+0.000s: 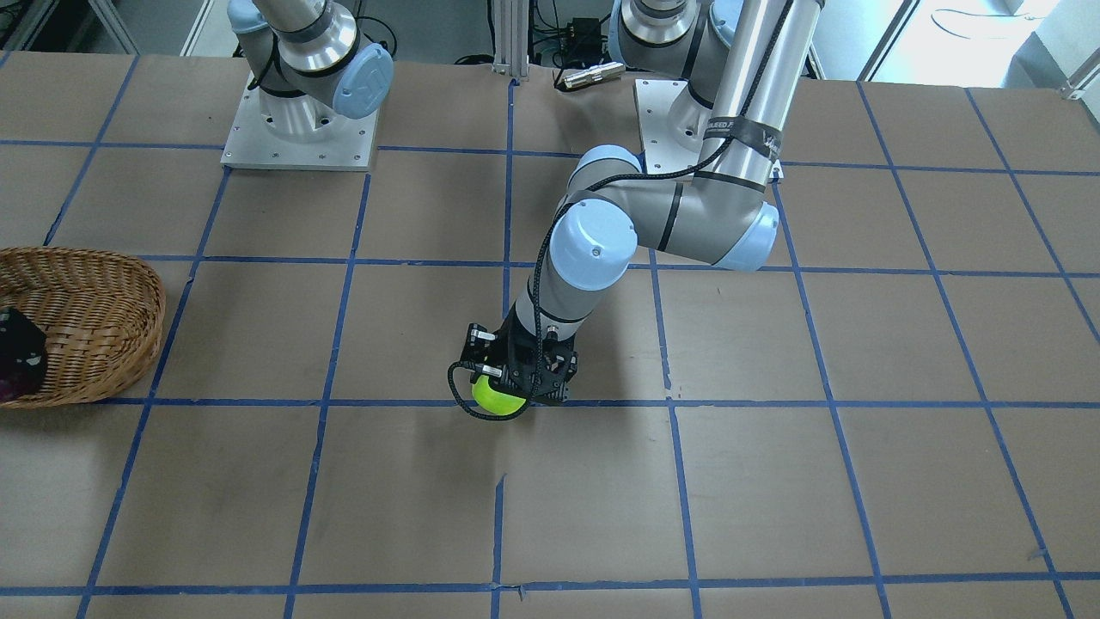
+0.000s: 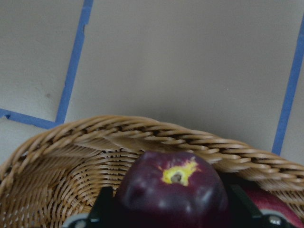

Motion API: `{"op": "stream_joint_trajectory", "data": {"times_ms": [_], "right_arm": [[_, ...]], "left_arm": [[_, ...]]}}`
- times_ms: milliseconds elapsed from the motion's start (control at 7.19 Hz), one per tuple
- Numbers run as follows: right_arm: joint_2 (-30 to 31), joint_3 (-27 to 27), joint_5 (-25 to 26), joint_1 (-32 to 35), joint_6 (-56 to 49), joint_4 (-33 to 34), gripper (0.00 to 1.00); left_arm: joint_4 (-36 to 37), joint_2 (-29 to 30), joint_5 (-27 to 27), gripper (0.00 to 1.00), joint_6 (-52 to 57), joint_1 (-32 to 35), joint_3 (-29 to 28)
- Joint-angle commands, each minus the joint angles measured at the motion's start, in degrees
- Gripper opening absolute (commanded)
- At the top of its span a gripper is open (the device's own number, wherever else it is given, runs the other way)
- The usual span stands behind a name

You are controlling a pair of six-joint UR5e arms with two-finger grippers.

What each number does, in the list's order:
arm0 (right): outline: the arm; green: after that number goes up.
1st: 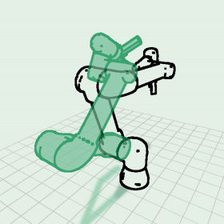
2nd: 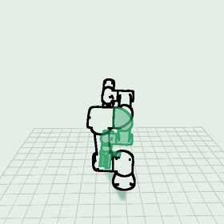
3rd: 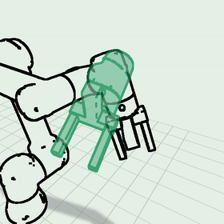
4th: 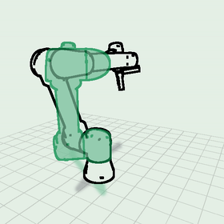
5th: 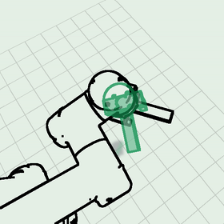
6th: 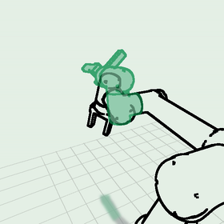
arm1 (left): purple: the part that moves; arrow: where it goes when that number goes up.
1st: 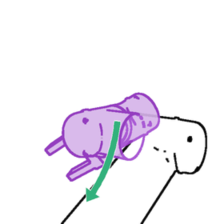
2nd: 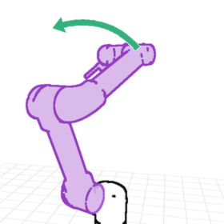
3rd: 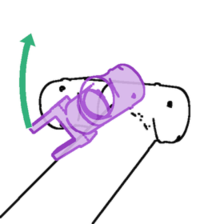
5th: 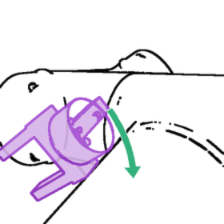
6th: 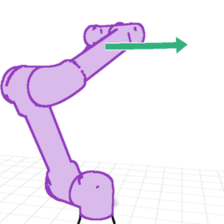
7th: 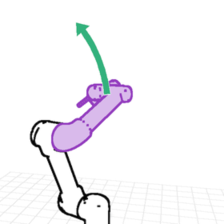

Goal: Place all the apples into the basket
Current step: 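Release dark apple into basket while left releases green apple and withdraws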

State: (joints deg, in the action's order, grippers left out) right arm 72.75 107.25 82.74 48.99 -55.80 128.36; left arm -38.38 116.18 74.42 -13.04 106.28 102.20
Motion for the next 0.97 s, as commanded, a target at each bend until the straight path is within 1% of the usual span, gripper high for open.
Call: {"op": "stream_joint_trajectory", "data": {"times_ms": [0,139,278,417,556,695,834], "right_arm": [[-0.68,1.74,-0.12,-3.18,-4.22,1.11,0.57],[-0.94,1.74,-0.12,-3.37,-4.49,1.46,0.77],[-0.85,1.74,0.05,-3.46,-5.11,1.46,1.00],[-0.24,1.74,0.14,-3.46,-5.11,1.28,1.00],[0.20,1.74,0.05,-3.46,-5.11,0.41,1.00],[2.46,1.83,0.40,-3.29,-4.76,-1.16,1.00],[5.88,1.57,0.32,-2.59,-3.54,-5.96,1.00]], "left_arm": [[-2.20,-4.54,-2.59,1.00,0.38,-6.31,-2.17],[-5.01,-6.65,-7.66,1.00,0.47,-10.00,-2.87],[-10.52,-9.28,-7.63,1.00,4.30,-12.82,-3.32],[-13.62,-12.44,-6.41,1.00,6.25,-14.16,-3.41],[-19.39,-15.00,-0.39,1.00,10.19,-14.87,-4.19],[-25.98,-17.28,6.80,1.00,12.49,-14.61,-5.68],[-33.18,-19.66,12.44,1.00,13.29,-14.52,-7.35]]}}
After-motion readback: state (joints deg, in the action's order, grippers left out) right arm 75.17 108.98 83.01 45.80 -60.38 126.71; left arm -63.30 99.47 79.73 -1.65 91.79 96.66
